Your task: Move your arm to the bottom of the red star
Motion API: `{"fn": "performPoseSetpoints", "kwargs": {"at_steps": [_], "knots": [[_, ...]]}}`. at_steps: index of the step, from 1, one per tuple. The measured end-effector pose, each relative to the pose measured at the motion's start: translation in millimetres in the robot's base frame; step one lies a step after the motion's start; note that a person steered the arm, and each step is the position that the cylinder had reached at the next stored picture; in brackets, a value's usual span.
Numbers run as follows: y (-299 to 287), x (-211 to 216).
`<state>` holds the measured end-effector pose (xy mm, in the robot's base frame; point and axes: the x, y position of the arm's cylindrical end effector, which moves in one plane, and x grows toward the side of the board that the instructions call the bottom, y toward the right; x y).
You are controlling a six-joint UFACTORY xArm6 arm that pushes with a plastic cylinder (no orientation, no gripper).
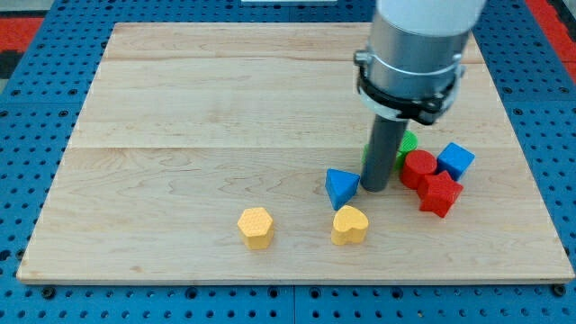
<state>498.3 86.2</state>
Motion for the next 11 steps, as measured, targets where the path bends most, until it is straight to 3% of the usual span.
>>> {"fn": "performPoseSetpoints", "kwargs": {"at_steps": [7,8,10,11], "knots": [[1,10],[9,49],[85,83],[120,63]]}}
